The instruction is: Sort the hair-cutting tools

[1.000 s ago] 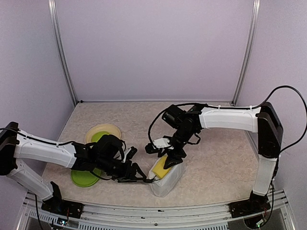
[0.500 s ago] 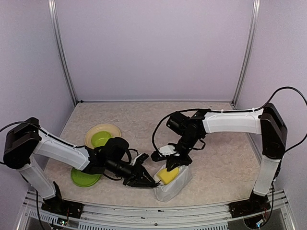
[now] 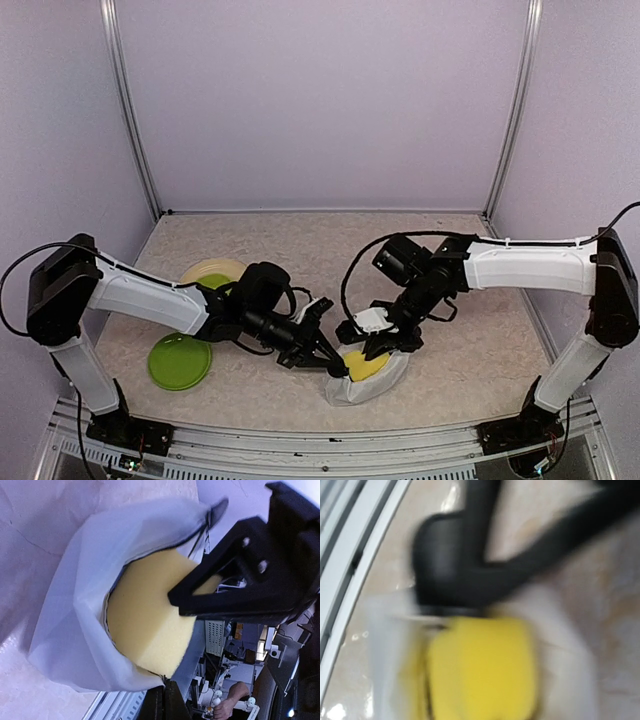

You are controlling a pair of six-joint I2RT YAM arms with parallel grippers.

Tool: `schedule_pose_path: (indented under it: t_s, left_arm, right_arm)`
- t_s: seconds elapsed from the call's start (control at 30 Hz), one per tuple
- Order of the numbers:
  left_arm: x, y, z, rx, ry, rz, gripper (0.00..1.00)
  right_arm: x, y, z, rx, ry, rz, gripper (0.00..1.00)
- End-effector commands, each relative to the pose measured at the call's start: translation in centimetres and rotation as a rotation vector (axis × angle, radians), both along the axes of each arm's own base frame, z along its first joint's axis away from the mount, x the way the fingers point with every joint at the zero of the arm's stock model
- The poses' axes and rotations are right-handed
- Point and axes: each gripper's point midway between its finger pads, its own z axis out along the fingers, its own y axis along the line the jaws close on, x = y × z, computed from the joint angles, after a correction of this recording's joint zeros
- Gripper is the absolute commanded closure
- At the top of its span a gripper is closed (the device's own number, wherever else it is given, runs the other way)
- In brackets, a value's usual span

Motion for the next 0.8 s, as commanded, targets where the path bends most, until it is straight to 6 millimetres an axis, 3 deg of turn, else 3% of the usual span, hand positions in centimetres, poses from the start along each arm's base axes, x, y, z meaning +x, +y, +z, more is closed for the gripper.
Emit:
schedule_pose_path:
  t_s: [0.0,0.23,0.47,0.6,0.77]
  left_arm:
    - [3.5,0.1,2.1,0.017,-0.184,0.032,1.0]
    - [4.0,1.4,3.3,0.026,-0.249,0.061,1.0]
    - [3.9,2.7,4.3,0.008,-0.289,0.095,1.0]
    - [3.6,3.0,4.2,0.01,-0.292,0.094,1.0]
    - [3.3,3.2,3.0,0.031,-0.275,0.081,1.0]
  right_arm:
    - [-1.2,-0.1,-0.7,0.001,-0.023,-0.003,1.0]
    - [-2.2,-0.3,-3.4,-0.063,-0.007,-0.013,1.0]
    - [-0.8,-1.2,-6.9,-0.199,-0.046,-0.112,1.0]
    - [2.2,-1.3,-8.0,-0.243,-0.14,-0.266,0.98]
    - [5.5,-1.4,-6.5,-0.23,-0.291,-0.388,0.8]
